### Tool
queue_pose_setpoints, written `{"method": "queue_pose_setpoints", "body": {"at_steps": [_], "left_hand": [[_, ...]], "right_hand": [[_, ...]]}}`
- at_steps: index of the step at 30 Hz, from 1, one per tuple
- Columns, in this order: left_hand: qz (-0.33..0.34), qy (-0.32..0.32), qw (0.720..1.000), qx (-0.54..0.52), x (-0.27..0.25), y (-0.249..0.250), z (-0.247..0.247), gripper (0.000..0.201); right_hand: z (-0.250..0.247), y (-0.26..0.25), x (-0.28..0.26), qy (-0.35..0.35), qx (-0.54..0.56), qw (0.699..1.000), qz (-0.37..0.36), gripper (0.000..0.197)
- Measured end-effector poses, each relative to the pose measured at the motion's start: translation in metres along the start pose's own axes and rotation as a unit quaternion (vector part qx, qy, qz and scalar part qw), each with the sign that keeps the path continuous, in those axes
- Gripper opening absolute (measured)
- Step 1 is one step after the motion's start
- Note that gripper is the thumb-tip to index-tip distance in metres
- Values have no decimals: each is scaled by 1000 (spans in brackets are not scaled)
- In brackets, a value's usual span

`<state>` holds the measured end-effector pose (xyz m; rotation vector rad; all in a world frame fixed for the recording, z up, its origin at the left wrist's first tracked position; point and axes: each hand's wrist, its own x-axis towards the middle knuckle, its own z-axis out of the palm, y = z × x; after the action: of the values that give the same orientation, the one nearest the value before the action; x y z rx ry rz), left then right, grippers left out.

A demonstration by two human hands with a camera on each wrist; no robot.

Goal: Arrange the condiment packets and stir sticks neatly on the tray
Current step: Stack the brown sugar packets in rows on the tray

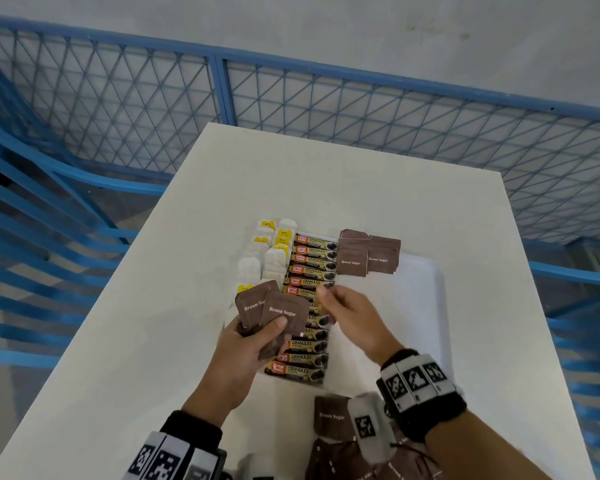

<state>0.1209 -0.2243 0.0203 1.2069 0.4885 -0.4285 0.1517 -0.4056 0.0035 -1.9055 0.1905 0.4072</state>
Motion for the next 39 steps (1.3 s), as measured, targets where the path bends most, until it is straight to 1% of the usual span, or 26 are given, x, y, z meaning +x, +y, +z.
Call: {"method": "queue_pose_setpoints", "body": {"at_steps": [1,2,4,5,8,10,11,13,15,17,19,21,23,26,31,34,39], "left_hand": [[-3,2,1000,4,1,-1,1,24],[-5,2,1000,8,1,-1,1,26],[-3,-2,1000,18,2,-2,2,28],[-3,-6,1000,20,2,-2,3,28],[-9,-17,1000,9,1,-1,7,23],[-22,-13,1000,-7,2,0,9,19],[-28,-9,999,-14,3,0,10,18],[-36,-2,999,-25,5,0,12,17],[-38,0,999,-28,7,0,14,15],[-37,-6,999,-22,7,0,16,15],[-32,-15,999,-9,7,-1,17,15],[-29,-20,999,1,5,-1,18,14],[-26,-22,999,3,4,-1,17,15],[-22,-34,999,6,3,-1,15,19],[-18,-42,999,15,2,0,12,20],[-19,-35,999,12,3,0,10,20],[-9,-43,999,22,3,0,14,19]], "right_hand": [[5,-3,-8,-39,32,999,4,32],[9,-5,-15,-65,62,996,5,29],[17,-4,-21,-91,116,989,0,13],[19,-3,-21,-91,135,987,-2,11],[20,2,-18,-75,165,983,8,17],[14,5,-17,-68,177,982,14,20],[10,6,-17,-67,180,981,15,19],[-1,8,-16,-60,188,980,17,8],[-16,11,-13,-22,195,980,26,5],[-33,18,-3,47,192,979,41,10],[-50,28,9,122,183,974,57,7],[-67,40,22,187,163,966,73,5],[-82,53,34,224,124,962,91,4],[-97,65,46,250,65,960,108,13],[-104,67,58,258,-27,960,104,6],[-101,66,65,260,-35,959,106,9],[-95,68,71,289,-49,949,119,15]]}}
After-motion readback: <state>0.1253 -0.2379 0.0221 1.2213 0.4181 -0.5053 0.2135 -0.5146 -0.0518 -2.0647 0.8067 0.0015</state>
